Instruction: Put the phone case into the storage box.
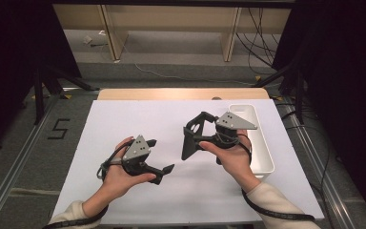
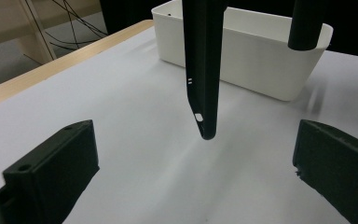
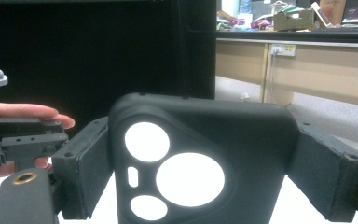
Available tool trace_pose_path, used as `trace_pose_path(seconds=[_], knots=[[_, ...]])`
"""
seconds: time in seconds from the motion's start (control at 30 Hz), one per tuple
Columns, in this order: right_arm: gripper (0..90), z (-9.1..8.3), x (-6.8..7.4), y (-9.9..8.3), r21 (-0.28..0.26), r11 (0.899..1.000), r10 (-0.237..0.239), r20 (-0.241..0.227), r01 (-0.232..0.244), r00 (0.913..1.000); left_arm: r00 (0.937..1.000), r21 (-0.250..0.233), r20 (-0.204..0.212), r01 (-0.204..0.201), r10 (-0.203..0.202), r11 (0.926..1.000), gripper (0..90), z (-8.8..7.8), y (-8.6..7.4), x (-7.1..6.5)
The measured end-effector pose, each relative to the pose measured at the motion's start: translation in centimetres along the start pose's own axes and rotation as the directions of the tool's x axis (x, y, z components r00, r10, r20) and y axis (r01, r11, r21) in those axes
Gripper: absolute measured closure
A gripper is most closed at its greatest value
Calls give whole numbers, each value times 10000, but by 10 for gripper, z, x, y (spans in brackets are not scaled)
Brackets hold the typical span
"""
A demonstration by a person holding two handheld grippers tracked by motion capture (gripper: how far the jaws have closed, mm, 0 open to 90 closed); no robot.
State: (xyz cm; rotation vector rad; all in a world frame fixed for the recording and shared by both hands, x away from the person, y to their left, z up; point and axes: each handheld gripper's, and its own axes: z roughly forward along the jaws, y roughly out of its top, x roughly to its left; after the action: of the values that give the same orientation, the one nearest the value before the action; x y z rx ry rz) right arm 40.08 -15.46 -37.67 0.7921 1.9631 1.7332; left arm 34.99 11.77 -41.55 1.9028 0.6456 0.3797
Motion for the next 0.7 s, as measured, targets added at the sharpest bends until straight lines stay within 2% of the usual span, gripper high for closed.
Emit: trace_pose_path(seconds=[0.7], knots=[[153, -5, -8, 4, -120, 9999, 118, 239, -115, 9996, 9987, -127, -507, -49, 43, 9999, 9, -24, -13, 8]])
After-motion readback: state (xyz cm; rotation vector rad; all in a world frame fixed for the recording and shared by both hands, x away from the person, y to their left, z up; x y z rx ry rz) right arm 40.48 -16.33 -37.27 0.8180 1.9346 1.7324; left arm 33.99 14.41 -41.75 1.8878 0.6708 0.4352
